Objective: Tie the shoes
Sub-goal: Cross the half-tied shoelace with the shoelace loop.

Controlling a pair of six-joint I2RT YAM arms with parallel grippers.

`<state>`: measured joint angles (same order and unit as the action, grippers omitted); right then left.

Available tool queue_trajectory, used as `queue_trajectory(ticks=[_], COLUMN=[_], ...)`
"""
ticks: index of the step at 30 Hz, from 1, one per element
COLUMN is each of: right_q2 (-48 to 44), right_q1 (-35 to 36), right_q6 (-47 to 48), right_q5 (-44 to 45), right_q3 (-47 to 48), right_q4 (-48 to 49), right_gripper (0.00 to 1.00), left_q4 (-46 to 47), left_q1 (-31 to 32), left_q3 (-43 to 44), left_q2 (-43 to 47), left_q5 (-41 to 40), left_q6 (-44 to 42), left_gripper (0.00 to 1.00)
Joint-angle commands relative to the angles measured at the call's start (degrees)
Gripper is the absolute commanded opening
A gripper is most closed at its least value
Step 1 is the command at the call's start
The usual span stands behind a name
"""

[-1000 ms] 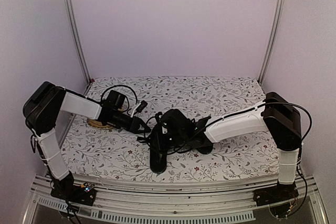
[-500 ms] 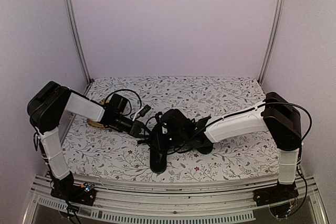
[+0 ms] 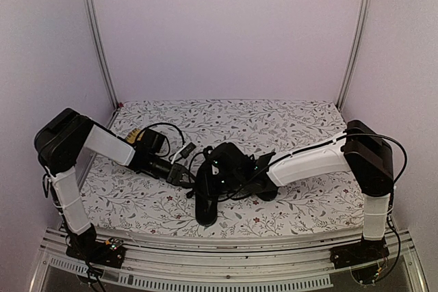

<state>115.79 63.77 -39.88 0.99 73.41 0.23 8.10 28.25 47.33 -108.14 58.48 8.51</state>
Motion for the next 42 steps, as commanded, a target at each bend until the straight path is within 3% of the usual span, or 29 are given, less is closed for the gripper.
queue_trajectory(ticks=[1, 17, 27, 42], right_q2=[-2.1, -2.1, -2.4, -3.9], right_q1=[0.0, 0.0, 0.0, 0.0], right_q6=[-0.6, -0.7, -0.8, -1.0], right_q5=[2.1, 2.3, 2.7, 2.5], right_q3=[-1.2, -1.2, -1.2, -2.8], right_q4=[-0.9, -1.2, -1.3, 1.0], right_gripper=[0.02, 0.02, 0.02, 0.02], left_q4=[4.1, 7.6, 8.4, 5.9], left_q1=[0.8, 1.4, 2.3, 2.3], left_q3=[-1.5, -2.0, -3.3, -3.0], left_q2=[2.6, 2.2, 1.0, -1.2], left_q5=[2.5, 4.1, 5.9, 4.3], left_q6=[1.6, 4.0, 3.6, 2.7], left_gripper=[0.23, 0.29, 0.21, 0.20])
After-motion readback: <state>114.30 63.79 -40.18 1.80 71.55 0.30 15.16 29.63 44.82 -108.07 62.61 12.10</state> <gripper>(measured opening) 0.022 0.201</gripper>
